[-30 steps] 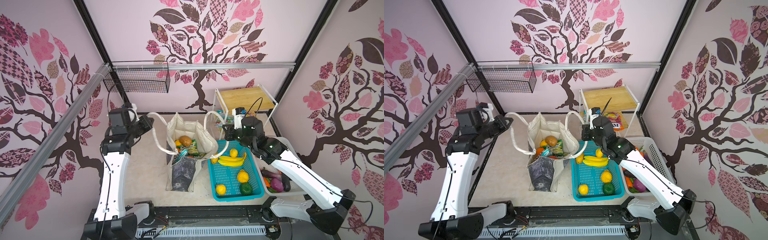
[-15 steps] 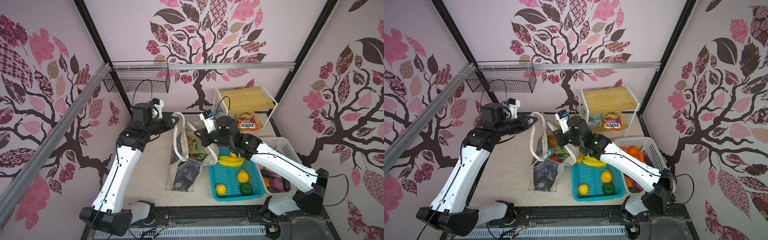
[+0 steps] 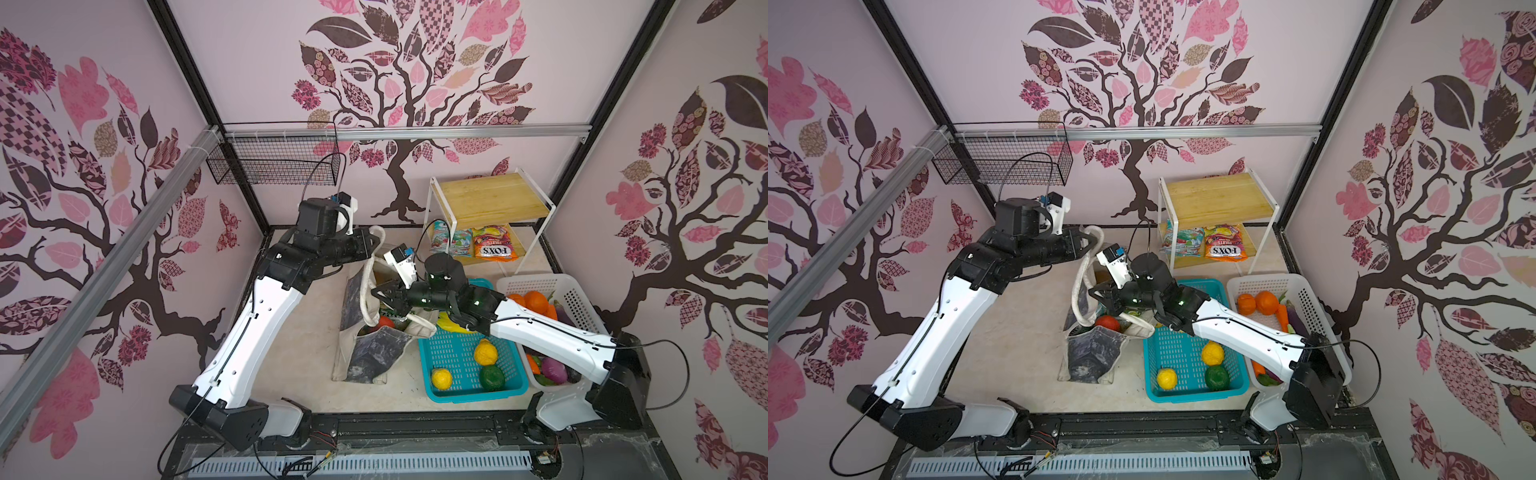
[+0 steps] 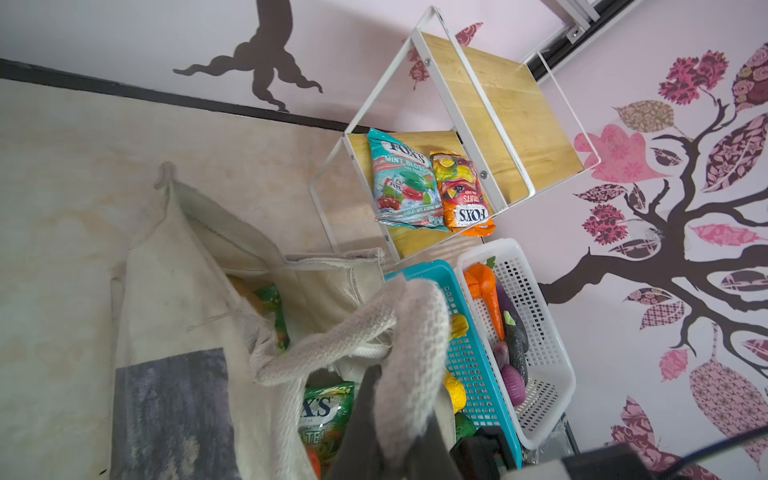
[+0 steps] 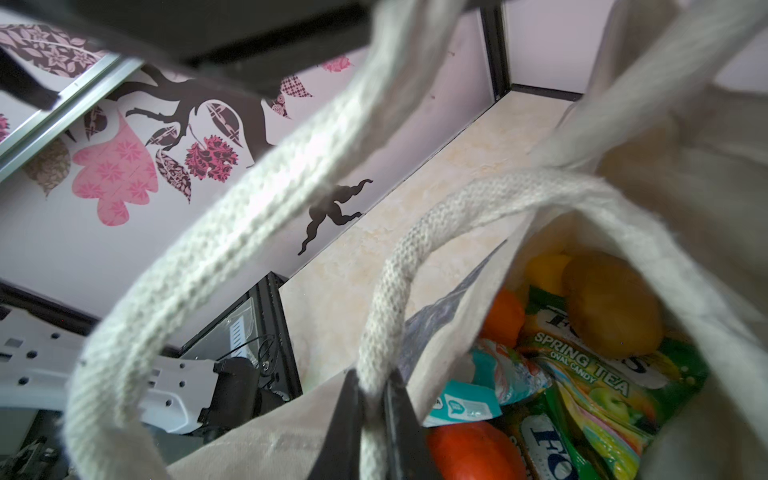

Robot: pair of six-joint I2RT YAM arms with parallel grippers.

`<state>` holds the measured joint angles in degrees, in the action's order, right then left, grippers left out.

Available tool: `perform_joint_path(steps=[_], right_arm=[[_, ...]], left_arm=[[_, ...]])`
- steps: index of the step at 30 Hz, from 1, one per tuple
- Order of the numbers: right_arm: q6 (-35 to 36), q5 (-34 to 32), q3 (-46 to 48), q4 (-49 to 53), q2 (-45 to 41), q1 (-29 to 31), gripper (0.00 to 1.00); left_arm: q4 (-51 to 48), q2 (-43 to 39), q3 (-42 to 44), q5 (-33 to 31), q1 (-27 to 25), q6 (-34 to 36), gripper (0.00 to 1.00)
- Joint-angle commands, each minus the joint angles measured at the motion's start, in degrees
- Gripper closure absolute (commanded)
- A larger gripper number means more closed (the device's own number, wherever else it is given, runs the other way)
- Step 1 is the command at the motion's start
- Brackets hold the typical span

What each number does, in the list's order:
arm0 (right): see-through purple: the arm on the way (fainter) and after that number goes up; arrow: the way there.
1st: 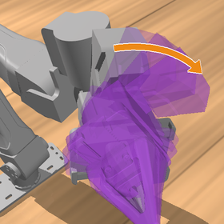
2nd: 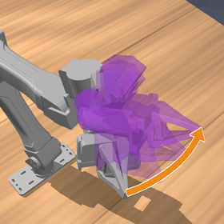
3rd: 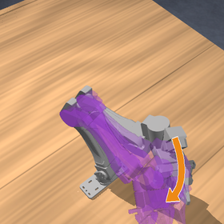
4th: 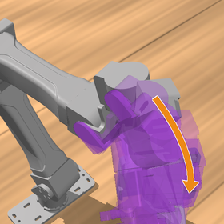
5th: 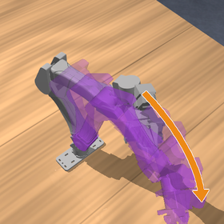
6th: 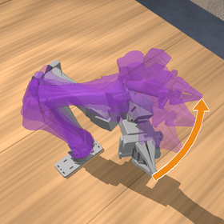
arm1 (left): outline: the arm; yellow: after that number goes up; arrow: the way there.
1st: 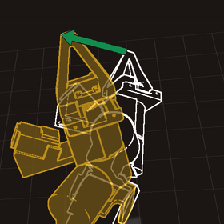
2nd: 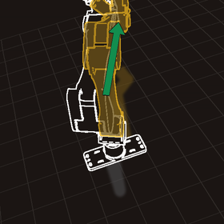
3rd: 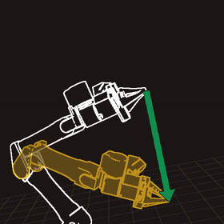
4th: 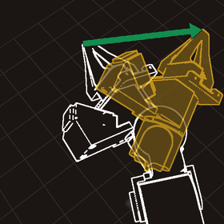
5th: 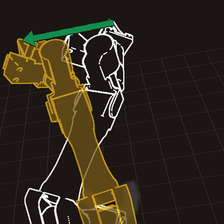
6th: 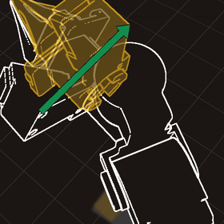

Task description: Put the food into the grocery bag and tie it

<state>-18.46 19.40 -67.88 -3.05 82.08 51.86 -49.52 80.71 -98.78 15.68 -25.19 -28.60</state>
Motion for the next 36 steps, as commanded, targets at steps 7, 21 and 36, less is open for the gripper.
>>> perform_joint_path(steps=[7, 21, 36], right_arm=[[-1.59, 1.47, 5.99, -13.55, -4.93, 0.45, 1.00], [-4.73, 7.23, 8.69, -27.25, -0.37, 0.36, 1.00], [-7.03, 7.74, 7.94, -30.11, 3.78, 0.37, 1.00]], left_arm=[[-1.92, 6.05, -4.79, -10.06, -7.41, 1.16, 0.94], [-18.37, 12.01, -20.89, -23.14, -7.61, 9.34, 0.36], [-18.68, 7.66, -25.33, -26.34, -4.08, 9.66, 0.02]])
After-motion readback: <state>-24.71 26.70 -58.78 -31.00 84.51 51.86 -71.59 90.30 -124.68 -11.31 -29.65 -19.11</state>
